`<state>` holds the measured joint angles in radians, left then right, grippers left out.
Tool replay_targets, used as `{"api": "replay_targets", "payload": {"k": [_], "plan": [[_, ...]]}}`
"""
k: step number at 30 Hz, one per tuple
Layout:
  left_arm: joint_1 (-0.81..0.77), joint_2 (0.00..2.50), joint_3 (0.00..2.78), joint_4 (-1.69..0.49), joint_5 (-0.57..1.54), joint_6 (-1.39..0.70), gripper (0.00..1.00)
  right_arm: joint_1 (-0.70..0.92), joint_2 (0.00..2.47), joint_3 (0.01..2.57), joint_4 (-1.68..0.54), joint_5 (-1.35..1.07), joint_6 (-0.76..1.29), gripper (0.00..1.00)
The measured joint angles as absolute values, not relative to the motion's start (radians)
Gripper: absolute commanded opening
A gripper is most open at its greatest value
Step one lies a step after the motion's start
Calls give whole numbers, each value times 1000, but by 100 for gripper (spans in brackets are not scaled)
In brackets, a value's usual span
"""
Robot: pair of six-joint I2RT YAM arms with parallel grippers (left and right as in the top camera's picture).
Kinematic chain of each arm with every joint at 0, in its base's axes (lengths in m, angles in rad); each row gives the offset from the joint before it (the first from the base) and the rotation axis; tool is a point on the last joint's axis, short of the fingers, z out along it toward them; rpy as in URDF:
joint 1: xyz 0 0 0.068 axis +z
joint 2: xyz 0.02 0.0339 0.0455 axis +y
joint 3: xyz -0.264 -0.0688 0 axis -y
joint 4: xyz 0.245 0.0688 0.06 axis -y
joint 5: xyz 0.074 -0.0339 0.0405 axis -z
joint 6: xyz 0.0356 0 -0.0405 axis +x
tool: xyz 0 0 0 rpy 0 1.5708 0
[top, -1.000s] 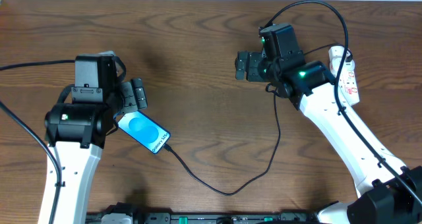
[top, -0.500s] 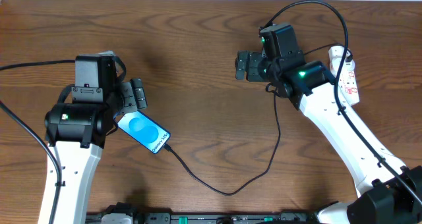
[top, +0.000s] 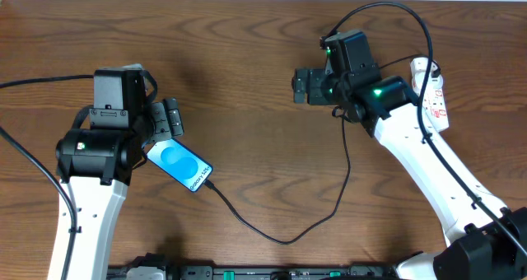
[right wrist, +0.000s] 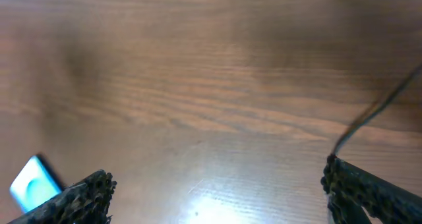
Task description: Plug charger to phone and switch on socket
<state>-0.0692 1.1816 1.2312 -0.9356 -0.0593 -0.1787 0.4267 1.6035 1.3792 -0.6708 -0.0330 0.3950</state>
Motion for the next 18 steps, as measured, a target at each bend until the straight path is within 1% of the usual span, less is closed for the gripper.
{"api": "replay_targets", "payload": {"k": [3, 6, 13, 18], "plan": [[-69, 1182, 1231, -935, -59, -179, 93, 393, 1604, 1379, -684, -104, 376, 99], [-69, 1182, 1231, -936, -59, -179, 93, 316, 1604, 1380, -714, -204, 348, 99], [-69, 1182, 1231, -936, -59, -179, 93, 33, 1607, 1381, -880, -491, 219, 99], [-69, 1182, 1231, -936, -59, -179, 93, -127, 1609, 1382, -1014, -587, 109, 99]]}}
